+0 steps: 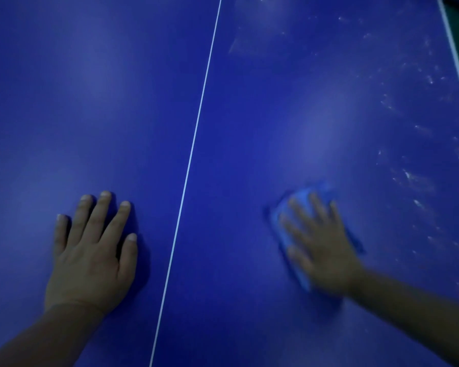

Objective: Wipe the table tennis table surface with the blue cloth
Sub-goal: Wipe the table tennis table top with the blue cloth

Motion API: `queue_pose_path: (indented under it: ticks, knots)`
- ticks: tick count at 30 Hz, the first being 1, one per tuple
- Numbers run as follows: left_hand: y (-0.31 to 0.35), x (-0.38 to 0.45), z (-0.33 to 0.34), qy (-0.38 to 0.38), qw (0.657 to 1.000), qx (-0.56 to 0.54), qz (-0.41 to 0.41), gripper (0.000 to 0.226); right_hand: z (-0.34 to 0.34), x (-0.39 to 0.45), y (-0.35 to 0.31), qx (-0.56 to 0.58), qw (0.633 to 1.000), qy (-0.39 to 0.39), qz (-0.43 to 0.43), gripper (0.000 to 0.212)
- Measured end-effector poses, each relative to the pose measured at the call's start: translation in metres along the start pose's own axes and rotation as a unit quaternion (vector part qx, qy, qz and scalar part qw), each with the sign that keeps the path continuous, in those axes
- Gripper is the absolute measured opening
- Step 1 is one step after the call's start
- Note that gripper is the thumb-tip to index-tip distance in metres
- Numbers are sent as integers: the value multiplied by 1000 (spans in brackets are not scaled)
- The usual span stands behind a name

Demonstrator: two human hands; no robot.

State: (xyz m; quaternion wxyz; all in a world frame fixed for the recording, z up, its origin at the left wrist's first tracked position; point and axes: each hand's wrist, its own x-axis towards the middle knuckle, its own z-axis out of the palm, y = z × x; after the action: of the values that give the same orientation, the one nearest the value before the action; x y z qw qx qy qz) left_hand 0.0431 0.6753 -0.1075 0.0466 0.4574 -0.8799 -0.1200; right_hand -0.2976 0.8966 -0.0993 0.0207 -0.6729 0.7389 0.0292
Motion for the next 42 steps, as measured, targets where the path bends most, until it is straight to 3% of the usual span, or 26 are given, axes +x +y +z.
queue_pose_path:
  ticks: [2,3,4,5,7,8,10,12,15,17,19,20,22,24,26,28,31,33,34,36,39,40,41,42]
  knots:
    - [1,0,0,-2,1000,1,1,63,-4,-21,-3,14,991,-35,-129,52]
    - [0,1,0,-4,1000,3,4,63,-4,-12,14,2,992,-24,-127,51]
    - [0,1,0,-6,1000,6,7,63,-3,7,34,-14,998,7,-63,53]
    - [-1,1,0,-9,1000,8,9,63,-2,27,57,-13,998,39,54,56]
    - [-1,1,0,-11,1000,8,6,64,-8,60,96,11,960,22,280,66]
    - [-1,0,0,-11,1000,7,4,64,-10,67,100,41,937,10,347,68]
    - [1,0,0,-10,1000,7,2,64,-8,59,72,65,921,25,383,68]
    - [2,1,-1,-8,1000,5,2,65,1,21,7,20,946,47,320,64]
    - [2,0,-4,-7,1000,-9,-1,69,5,-87,-111,32,995,27,90,55]
    - [2,-1,-5,-5,1000,-23,4,73,1,-140,-135,70,996,-1,-59,53]
    - [2,-2,-5,-7,999,-34,8,78,0,-139,-111,53,990,-22,-125,53]
    - [2,-1,-6,-10,999,-46,7,81,3,-124,-93,24,995,-8,-98,53]
    - [3,-8,-9,-11,997,-81,11,84,8,-89,-51,18,994,39,104,57]
    - [6,-29,-10,-5,995,-94,27,82,2,-67,-21,56,942,38,329,62]
    - [11,-66,-9,10,994,-94,60,73,5,-79,-41,86,902,42,421,62]
    - [16,-111,-9,7,989,-106,100,62,8,-119,-106,37,923,62,378,61]
    - [12,-185,-10,-7,982,-104,156,53,12,-213,-211,44,987,33,148,57]
    - [4,-233,-11,-23,978,-87,188,55,9,-241,-207,69,997,4,31,54]
    - [0,-253,-12,-33,977,-78,195,58,10,-238,-185,47,998,8,34,54]
    - [-8,-283,-11,-55,978,-55,194,60,13,-221,-135,9,981,42,188,56]
    - [-8,-308,-8,-68,979,-44,187,59,2,-199,-92,103,871,19,480,59]
    - [-8,-313,-7,-63,979,-35,188,59,0,-197,-107,117,849,23,514,59]
    - [-8,-317,-5,-61,980,-31,188,60,2,-200,-136,100,853,25,512,58]
    - [-8,-318,-4,-60,980,-33,188,60,7,-210,-174,69,882,47,464,59]
